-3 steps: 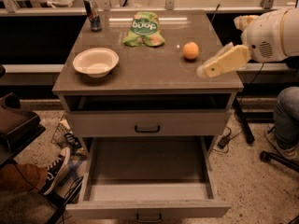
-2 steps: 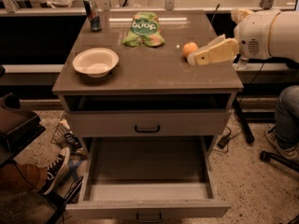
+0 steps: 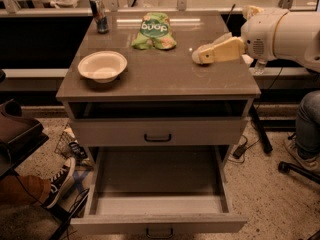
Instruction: Place orange into middle drawer
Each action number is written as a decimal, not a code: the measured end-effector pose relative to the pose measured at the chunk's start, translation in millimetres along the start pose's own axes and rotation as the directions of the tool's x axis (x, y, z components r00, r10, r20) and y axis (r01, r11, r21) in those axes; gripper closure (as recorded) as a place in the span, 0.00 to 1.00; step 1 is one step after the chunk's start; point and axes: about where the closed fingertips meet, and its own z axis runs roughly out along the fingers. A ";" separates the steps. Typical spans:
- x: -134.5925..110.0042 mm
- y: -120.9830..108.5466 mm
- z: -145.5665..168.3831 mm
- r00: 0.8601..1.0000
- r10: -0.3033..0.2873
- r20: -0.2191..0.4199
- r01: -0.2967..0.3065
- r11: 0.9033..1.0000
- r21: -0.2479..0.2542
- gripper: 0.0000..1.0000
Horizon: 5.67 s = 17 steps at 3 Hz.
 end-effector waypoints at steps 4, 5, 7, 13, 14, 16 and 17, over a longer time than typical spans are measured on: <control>87.0 -70.4 148.6 0.973 0.230 -0.030 -0.228 0.971 0.067 0.00; 113.5 -62.8 168.1 0.951 0.307 -0.032 -0.305 0.950 0.063 0.03; 127.7 -52.2 176.6 0.940 0.339 -0.044 -0.336 0.940 0.064 0.49; 33.5 11.0 34.7 0.984 0.180 0.020 -0.179 0.984 -0.021 1.00; 79.0 34.1 -44.8 0.980 0.192 -0.046 -0.196 0.977 -0.086 1.00; 108.9 75.7 -77.8 0.963 0.229 -0.139 -0.260 0.925 -0.279 1.00; 111.0 70.8 -66.0 0.962 0.233 -0.145 -0.265 0.923 -0.278 1.00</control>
Offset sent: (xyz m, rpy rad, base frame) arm 0.1530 0.0010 -0.0832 0.0475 0.1037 -0.1550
